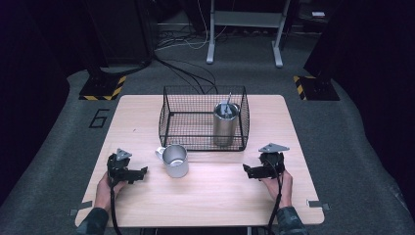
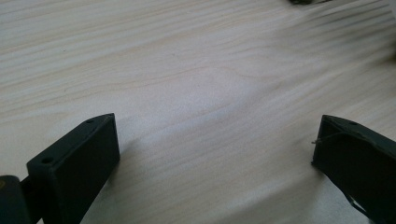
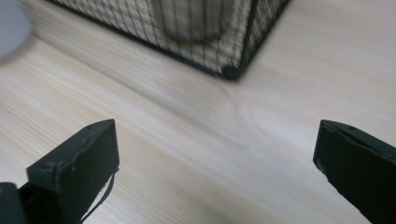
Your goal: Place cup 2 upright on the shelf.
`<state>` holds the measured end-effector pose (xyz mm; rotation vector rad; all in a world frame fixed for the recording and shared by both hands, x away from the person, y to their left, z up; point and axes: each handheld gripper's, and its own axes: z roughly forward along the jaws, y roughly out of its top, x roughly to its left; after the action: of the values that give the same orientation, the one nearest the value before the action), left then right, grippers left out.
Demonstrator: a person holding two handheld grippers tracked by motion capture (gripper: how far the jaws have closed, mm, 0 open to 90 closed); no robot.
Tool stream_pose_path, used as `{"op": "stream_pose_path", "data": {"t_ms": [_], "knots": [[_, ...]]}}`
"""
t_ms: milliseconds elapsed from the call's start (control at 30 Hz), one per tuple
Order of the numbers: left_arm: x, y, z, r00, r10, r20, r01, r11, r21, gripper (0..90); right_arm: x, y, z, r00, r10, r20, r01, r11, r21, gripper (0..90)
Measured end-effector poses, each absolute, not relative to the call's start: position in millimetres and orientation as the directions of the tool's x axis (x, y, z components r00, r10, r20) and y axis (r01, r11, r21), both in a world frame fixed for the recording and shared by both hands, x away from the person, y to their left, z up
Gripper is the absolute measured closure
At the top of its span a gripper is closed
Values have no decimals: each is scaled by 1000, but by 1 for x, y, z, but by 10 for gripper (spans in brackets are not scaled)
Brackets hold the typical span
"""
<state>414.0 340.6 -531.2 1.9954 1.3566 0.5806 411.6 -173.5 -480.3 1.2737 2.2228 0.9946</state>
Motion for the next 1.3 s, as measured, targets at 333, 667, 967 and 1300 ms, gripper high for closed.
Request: {"op": "stream_pose_path", "data": {"t_ms": [333, 667, 967, 1300], "knots": [[407, 335, -531, 305, 952, 4, 657, -213, 723, 4, 413, -195, -527, -408, 912, 37, 647, 260, 717, 0], [399, 333, -530, 265, 964, -16, 663, -170, 729, 11, 414, -196, -530, -442, 897, 3, 622, 304, 722, 0], [386, 332, -492, 343, 937, -71, 622, -170, 764, 9, 409, -206, -530, -476, 879, 0, 610, 330, 721, 0], [381, 316, -449, 406, 911, -76, 562, -183, 807, 8, 410, -206, -530, -477, 879, 3, 612, 330, 718, 0]]}}
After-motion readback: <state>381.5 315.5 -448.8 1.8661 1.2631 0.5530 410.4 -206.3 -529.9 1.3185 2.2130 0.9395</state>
